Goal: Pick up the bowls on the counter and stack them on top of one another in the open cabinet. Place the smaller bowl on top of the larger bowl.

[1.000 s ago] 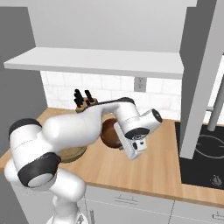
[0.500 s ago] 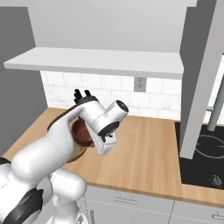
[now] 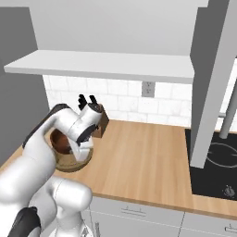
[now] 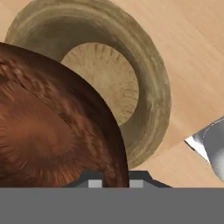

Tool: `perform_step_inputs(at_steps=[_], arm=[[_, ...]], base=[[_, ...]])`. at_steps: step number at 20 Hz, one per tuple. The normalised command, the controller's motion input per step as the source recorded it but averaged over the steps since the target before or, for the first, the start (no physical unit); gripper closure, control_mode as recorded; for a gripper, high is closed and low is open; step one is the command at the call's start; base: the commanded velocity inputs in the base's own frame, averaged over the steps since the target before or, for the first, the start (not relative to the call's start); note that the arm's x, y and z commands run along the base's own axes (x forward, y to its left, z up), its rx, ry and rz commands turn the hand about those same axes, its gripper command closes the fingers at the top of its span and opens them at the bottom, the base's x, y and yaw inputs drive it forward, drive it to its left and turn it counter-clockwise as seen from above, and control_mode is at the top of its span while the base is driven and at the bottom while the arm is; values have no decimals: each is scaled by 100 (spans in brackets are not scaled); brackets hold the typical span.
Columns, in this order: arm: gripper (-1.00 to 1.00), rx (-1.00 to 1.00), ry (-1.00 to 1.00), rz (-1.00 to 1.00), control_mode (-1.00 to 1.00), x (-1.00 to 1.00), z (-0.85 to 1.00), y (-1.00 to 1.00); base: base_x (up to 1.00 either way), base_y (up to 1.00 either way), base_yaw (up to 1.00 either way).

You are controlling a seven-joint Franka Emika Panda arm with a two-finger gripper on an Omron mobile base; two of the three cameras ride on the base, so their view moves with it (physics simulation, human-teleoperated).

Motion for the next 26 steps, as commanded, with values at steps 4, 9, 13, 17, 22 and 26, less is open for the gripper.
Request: perform_step_inputs(at_steps=[4,9,13,17,22,26], arm=[[100,-9,8,0,-100,42,-34,59],[100,-6,0,0,-100,51,-46,5],[100,0,0,2,-100,38,-27,-10],[100,0,6,1,-100,19,-17,-6],[100,-1,1,0,-100,-30,-2,0],[100,0,0,0,-100,-34,0,0]], base=[[0,0,0],[0,0,0],[0,0,0],[0,0,0],[0,0,0],[0,0,0]])
